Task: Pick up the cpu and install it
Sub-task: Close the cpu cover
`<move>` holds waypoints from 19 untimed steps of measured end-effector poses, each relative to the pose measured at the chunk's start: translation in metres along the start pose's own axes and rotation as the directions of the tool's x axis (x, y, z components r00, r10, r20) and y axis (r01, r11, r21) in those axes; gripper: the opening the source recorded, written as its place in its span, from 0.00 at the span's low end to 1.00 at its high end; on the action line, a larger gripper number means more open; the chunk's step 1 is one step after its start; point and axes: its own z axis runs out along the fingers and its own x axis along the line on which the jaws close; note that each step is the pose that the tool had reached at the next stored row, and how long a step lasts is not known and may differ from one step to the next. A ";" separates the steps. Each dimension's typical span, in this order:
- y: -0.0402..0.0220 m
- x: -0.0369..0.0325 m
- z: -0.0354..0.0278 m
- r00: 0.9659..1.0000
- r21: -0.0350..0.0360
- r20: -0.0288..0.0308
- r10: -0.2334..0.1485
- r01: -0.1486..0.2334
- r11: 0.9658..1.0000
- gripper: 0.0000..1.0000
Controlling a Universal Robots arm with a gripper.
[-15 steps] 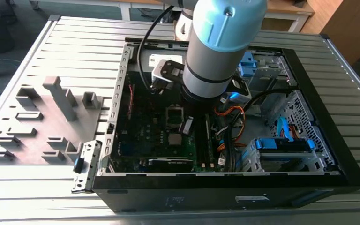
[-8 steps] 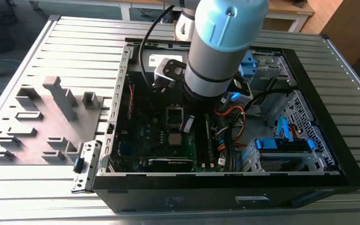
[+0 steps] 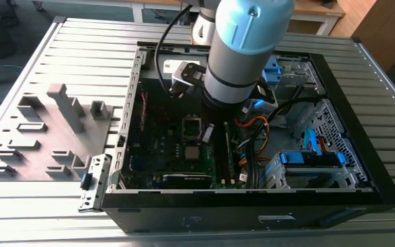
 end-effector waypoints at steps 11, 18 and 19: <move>-0.0019 -0.0009 0.0025 0.999 0.006 0.004 0.052 -0.052 0.999 0.11; -0.0009 -0.0035 0.0031 0.999 0.006 0.004 0.053 -0.053 0.999 0.11; -0.0009 -0.0039 0.0032 0.999 0.006 0.004 0.053 -0.053 0.999 0.11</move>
